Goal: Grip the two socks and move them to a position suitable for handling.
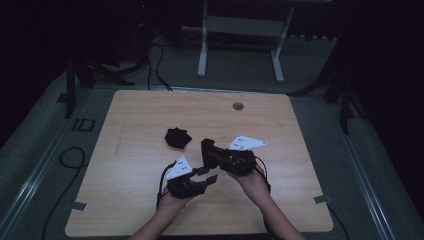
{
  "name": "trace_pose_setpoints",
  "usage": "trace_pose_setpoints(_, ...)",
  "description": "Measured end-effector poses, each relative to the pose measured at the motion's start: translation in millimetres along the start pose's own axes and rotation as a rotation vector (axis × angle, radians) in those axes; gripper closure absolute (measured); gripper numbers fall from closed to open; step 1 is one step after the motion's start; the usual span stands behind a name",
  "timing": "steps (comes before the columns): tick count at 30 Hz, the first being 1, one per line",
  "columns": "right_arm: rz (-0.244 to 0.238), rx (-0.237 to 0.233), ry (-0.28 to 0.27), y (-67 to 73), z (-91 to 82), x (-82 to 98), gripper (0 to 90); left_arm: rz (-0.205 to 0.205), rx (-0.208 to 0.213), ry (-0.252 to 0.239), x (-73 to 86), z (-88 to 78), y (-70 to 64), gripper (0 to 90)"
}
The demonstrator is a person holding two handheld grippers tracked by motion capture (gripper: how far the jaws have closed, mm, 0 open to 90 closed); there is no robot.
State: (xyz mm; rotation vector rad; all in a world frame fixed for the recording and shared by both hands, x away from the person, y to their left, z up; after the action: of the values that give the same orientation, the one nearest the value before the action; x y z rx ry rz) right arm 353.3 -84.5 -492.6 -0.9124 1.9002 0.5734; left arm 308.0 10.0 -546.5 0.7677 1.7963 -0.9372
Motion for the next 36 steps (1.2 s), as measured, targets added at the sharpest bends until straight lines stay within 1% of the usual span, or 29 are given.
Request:
trace_pose_setpoints(3,-0.019,0.01,0.004,1.2,0.0,1.3,72.8,0.017,-0.016,-0.022,-3.9,-1.8,-1.2,57.5)
trace_pose_setpoints(4,-0.019,0.014,0.003,0.7,-0.1,1.8,72.8,0.019,-0.022,-0.027,-5.0,-2.6,-1.0,57.6)
trace_pose_setpoints(5,-0.014,0.009,0.005,0.6,-0.1,2.5,72.8,0.014,-0.018,-0.029,-5.7,-3.5,-1.2,58.2)
trace_pose_setpoints(7,-0.016,0.011,0.009,-0.2,0.2,4.1,72.8,0.015,-0.022,-0.037,-7.6,-5.4,-0.9,59.6)
trace_pose_setpoints(9,-0.016,0.015,0.013,-0.6,1.0,5.7,72.8,0.014,-0.019,-0.038,-8.9,-6.4,-1.3,60.6)
trace_pose_setpoints(11,-0.013,0.014,0.015,-0.6,1.4,6.5,72.8,0.016,-0.021,-0.03,-8.7,-6.3,-0.7,60.9)
trace_pose_setpoints(13,-0.012,0.011,0.015,0.3,1.3,6.4,72.8,0.01,-0.038,-0.03,-8.4,-7.2,1.4,67.3)
trace_pose_setpoints(14,-0.017,0.013,0.016,0.9,1.2,6.4,72.8,0.005,-0.035,-0.029,-8.5,-7.8,2.4,72.2)
trace_pose_setpoints(16,-0.026,0.012,0.018,1.9,1.0,6.5,72.8,0.017,-0.046,-0.034,-9.0,-9.9,2.8,85.7)
trace_pose_setpoints(17,-0.025,0.014,0.017,1.7,0.9,6.6,72.7,0.027,-0.05,-0.028,-9.2,-10.2,2.0,88.2)
trace_pose_setpoints(19,-0.017,0.004,0.019,1.2,0.9,6.8,72.7,0.061,-0.083,-0.006,-9.2,-11.1,1.1,89.3)
trace_pose_setpoints(20,-0.018,0.005,0.02,0.8,0.8,7.1,72.5,0.069,-0.09,0.006,-9.1,-11.3,0.9,89.5)
trace_pose_setpoints(22,-0.02,0.003,0.025,0.7,0.8,7.8,72.5,0.066,-0.092,0.013,-8.8,-11.8,1.6,89.9)
trace_pose_setpoints(23,-0.02,0.003,0.027,0.5,0.5,8.5,72.3,0.061,-0.099,0.027,-7.2,-13.7,4.8,89.9)
trace_pose_setpoints(25,-0.013,-0.003,0.032,-1.4,-0.5,11.4,72.1,0.045,-0.099,0.031,-5.4,-16.2,8.2,89.9)
trace_pose_setpoints(27,-0.004,-0.014,0.039,-2.0,-0.6,14.2,72.0,0.057,-0.108,0.048,-2.9,-17.8,9.9,90.0)
trace_pose_setpoints(28,-0.006,-0.016,0.04,-2.2,-0.6,15.0,72.1,0.052,-0.111,0.054,-1.7,-18.6,10.1,89.9)
trace_pose_setpoints(30,0.0,-0.023,0.043,-2.7,-0.8,17.4,72.5,0.059,-0.134,0.065,0.6,-21.4,12.8,90.0)
trace_pose_setpoints(31,-0.001,-0.019,0.044,-3.9,-1.4,18.5,73.3,0.047,-0.134,0.066,1.9,-23.3,14.7,90.0)
trace_pose_setpoints(32,0.007,-0.022,0.046,-5.1,-2.4,19.7,74.5,0.045,-0.154,0.069,3.3,-25.9,17.7,90.0)
trace_pose_setpoints(33,0.012,-0.022,0.047,-6.9,-3.5,21.2,79.9,0.042,-0.171,0.078,5.1,-28.7,20.9,90.0)
trace_pose_setpoints(34,0.014,-0.002,0.046,-9.8,-5.4,22.4,79.9,0.029,-0.174,0.081,7.0,-31.8,24.2,90.0)
trace_pose_setpoints(35,0.022,0.005,0.05,-13.3,-7.5,23.7,80.3,0.024,-0.177,0.078,8.6,-35.4,26.8,90.0)
trace_pose_setpoints(36,0.04,-0.015,0.057,-15.5,-9.5,25.5,80.7,0.03,-0.179,0.083,9.9,-37.8,27.7,90.0)
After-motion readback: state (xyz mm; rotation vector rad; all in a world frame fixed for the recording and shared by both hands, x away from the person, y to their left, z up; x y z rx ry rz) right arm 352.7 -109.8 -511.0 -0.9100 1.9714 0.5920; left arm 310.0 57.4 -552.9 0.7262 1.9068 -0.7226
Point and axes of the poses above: each handheld gripper's, and its own axes: z roughly forward along the jaws, x roughly out of its underside, y roughly to its left, the point moved 7 cm from there along z, roughly forward along the jaws, and after that the axes turned 4 degrees about x, right-handed, at the moved point
